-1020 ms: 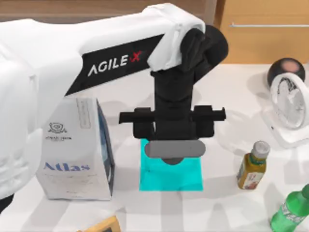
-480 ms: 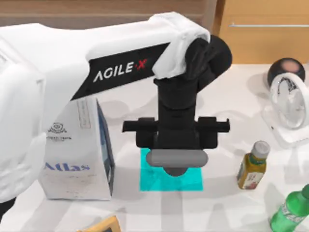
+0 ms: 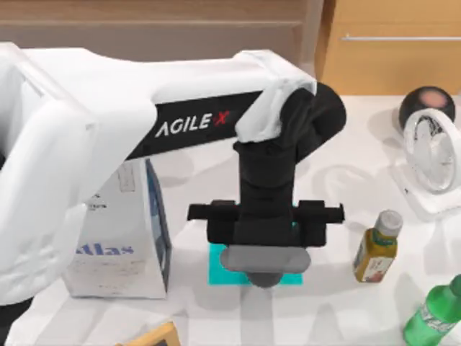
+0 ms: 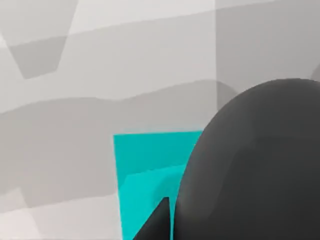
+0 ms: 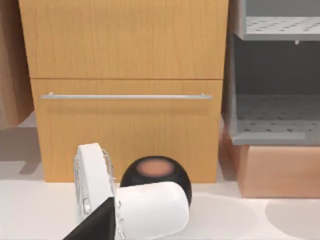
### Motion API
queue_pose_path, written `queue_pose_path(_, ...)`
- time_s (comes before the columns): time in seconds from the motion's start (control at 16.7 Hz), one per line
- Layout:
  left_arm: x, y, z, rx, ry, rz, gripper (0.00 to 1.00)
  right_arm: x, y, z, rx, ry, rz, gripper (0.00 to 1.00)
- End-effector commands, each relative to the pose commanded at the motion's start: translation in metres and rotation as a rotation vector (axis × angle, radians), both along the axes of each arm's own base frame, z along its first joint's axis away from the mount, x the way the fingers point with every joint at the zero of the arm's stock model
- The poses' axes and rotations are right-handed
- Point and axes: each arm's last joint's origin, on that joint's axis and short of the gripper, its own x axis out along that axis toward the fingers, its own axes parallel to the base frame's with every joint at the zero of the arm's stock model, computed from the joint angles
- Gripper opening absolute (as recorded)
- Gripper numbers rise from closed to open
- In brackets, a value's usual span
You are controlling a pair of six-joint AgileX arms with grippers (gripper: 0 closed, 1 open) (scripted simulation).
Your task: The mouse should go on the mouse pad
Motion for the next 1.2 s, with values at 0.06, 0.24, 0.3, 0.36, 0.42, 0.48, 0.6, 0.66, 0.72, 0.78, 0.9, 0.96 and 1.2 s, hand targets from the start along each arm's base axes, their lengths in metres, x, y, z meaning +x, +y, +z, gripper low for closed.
queue_pose_path(0.06,0.004,0.001,0.0,-0.002,-0.03,0.013,0.0,0.0,0.0,0.0,0.0,0.0,0.0,1.0)
queue_pose_path(0.24,0.017,0.005,-0.003,0.01,-0.114,0.055,0.0,0.0,0.0,0.0,0.0,0.0,0.0,1.0)
queue_pose_path(0.3,0.019,0.007,-0.007,0.019,-0.12,0.062,0.0,0.0,0.0,0.0,0.0,0.0,0.0,1.0)
queue_pose_path(0.36,0.019,0.007,-0.008,0.021,-0.121,0.063,0.0,0.0,0.0,0.0,0.0,0.0,0.0,1.0)
queue_pose_path(0.42,0.019,0.007,-0.008,0.021,-0.121,0.063,0.0,0.0,0.0,0.0,0.0,0.0,0.0,1.0)
queue_pose_path(0.48,0.019,0.007,-0.008,0.021,-0.121,0.063,0.0,0.0,0.0,0.0,0.0,0.0,0.0,1.0)
queue_pose_path(0.6,0.019,0.007,-0.008,0.021,-0.121,0.063,0.08,0.0,0.0,0.0,0.0,0.0,0.0,1.0)
queue_pose_path(0.66,0.019,0.007,-0.008,0.021,-0.121,0.063,0.15,0.0,0.0,0.0,0.0,0.0,0.0,1.0)
queue_pose_path(0.72,0.019,0.007,-0.008,0.021,-0.121,0.063,0.23,0.0,0.0,0.0,0.0,0.0,0.0,1.0)
queue_pose_path(0.78,0.019,0.007,-0.008,0.021,-0.121,0.063,0.3,0.0,0.0,0.0,0.0,0.0,0.0,1.0)
queue_pose_path(0.9,0.019,0.007,-0.008,0.021,-0.121,0.063,0.45,0.0,0.0,0.0,0.0,0.0,0.0,1.0)
queue_pose_path(0.96,0.019,0.007,-0.008,0.021,-0.121,0.063,0.53,0.0,0.0,0.0,0.0,0.0,0.0,1.0)
queue_pose_path(1.2,0.019,0.007,-0.008,0.021,-0.121,0.063,0.83,0.0,0.0,0.0,0.0,0.0,0.0,1.0)
